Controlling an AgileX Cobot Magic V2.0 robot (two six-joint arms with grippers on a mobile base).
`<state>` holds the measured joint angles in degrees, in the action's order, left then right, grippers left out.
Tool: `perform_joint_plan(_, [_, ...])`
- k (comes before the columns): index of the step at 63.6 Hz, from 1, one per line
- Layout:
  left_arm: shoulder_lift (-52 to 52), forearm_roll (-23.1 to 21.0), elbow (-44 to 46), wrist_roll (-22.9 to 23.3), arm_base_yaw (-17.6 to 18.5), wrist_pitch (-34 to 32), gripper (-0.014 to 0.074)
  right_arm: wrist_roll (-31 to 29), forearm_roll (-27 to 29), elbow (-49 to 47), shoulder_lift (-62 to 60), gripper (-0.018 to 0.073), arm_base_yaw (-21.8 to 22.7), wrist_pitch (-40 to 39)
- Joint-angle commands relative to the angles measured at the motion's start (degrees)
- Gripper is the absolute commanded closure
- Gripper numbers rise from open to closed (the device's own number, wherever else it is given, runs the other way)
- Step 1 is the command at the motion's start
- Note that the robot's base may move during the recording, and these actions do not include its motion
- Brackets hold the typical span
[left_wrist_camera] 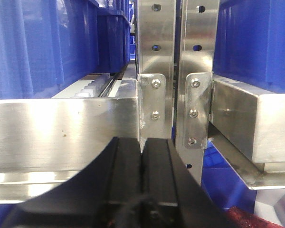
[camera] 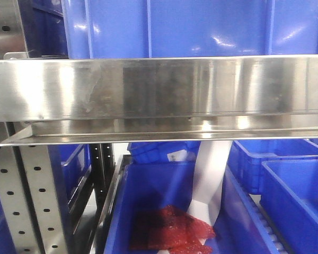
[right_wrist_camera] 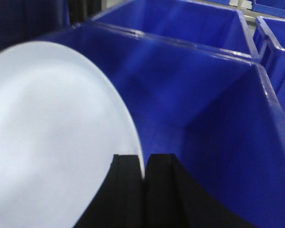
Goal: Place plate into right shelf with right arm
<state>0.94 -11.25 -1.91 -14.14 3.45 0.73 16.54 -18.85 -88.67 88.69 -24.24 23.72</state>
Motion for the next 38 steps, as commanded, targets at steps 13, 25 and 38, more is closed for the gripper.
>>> perform_joint_plan(13, [0.6, -0.1, -0.5, 0.1, -0.1, -5.1, 0.0643, 0.1, -2.0, -2.6, -1.6, 0.0501, 2.7, -5.2])
perform_joint_plan(25, [0.6, -0.1, -0.5, 0.1, -0.1, -5.1, 0.0643, 0.1, -1.9, -2.6, -1.6, 0.0400, 2.6, -3.7])
perform_joint_plan(38, [0.6, -0.1, -0.5, 0.1, -0.1, -5.1, 0.0643, 0.1, -1.9, -2.6, -2.3, 0.0002, 2.6, -1.7])
